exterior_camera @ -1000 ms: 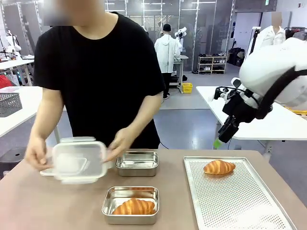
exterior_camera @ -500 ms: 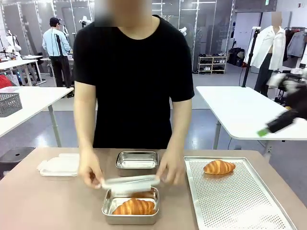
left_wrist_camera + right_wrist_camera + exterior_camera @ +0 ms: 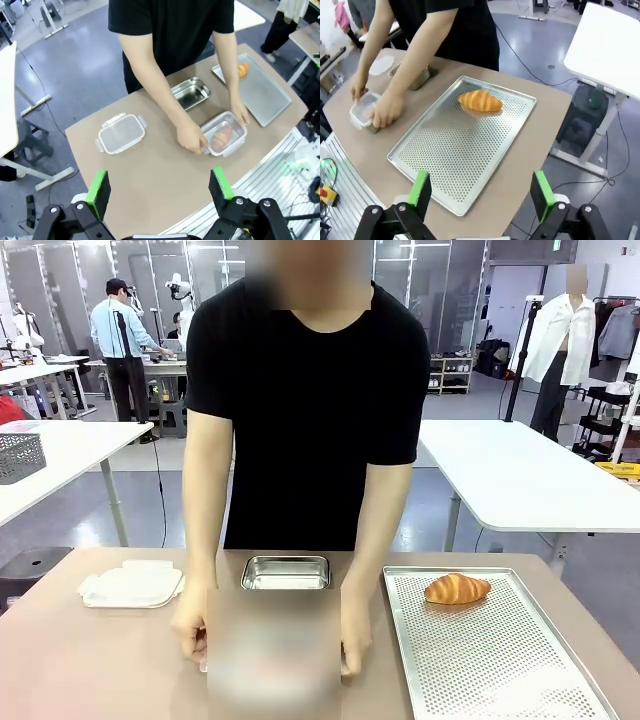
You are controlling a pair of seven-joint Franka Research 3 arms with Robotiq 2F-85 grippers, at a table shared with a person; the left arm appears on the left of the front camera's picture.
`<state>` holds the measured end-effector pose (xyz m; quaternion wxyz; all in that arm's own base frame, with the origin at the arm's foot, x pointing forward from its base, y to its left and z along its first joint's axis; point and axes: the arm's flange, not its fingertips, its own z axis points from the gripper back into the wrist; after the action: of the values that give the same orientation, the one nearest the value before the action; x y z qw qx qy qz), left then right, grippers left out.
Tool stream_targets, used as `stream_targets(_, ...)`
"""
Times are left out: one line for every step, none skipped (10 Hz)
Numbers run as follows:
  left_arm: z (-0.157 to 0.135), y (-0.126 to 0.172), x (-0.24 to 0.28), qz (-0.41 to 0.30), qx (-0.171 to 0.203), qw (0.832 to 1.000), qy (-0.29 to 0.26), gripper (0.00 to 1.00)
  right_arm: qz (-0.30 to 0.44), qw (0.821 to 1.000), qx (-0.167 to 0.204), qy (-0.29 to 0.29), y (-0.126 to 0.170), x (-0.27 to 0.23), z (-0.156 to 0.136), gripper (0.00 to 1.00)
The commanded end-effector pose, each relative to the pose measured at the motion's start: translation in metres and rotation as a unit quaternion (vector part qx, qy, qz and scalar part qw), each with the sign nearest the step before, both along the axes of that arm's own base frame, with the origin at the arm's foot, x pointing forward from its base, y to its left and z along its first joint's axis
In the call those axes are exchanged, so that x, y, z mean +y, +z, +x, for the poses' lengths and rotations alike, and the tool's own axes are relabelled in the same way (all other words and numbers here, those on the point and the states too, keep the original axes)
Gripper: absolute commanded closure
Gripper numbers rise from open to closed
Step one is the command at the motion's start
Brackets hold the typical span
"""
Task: Place the bread into the airtight container.
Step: Pick up a Butter Roll and place it into an empty Airtight Container.
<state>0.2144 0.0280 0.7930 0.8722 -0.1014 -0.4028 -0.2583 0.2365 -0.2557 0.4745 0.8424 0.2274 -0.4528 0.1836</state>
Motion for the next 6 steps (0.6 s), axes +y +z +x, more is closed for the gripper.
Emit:
stream_targets(0.0,0.001,-0.001,0.0,0.0,1.0,0.001,0.0,0.008,1.0,-0.012,0.014,-0.041,0.047,-0.016,0.0)
stream_targets(0.0,0.001,-0.001,0.0,0.0,1.0,0.001,0.0,0.004,1.0,-0.012,0.016,-0.04,0.054,-0.016,0.0)
stream_targets(0.0,0.001,-0.001,0.0,0.0,1.0,0.001,0.0,0.008,1.0,-0.002,-0.001,-0.007,-0.006,-0.005,0.0)
stream_targets(0.0,0.001,-0.001,0.0,0.0,1.0,0.001,0.0,0.008,1.0,-0.002,-0.001,-0.007,-0.006,-0.005,0.0)
stream_targets(0.0,0.001,-0.001,0.0,0.0,1.0,0.001,0.0,0.008,1.0,-0.002,-0.001,-0.007,-0.006,-0.005,0.0)
stream_targets(0.0,0.001,-0.001,0.0,0.0,1.0,0.001,0.0,0.008,1.0,-0.002,-0.001,-0.007,-0.006,-0.005,0.0)
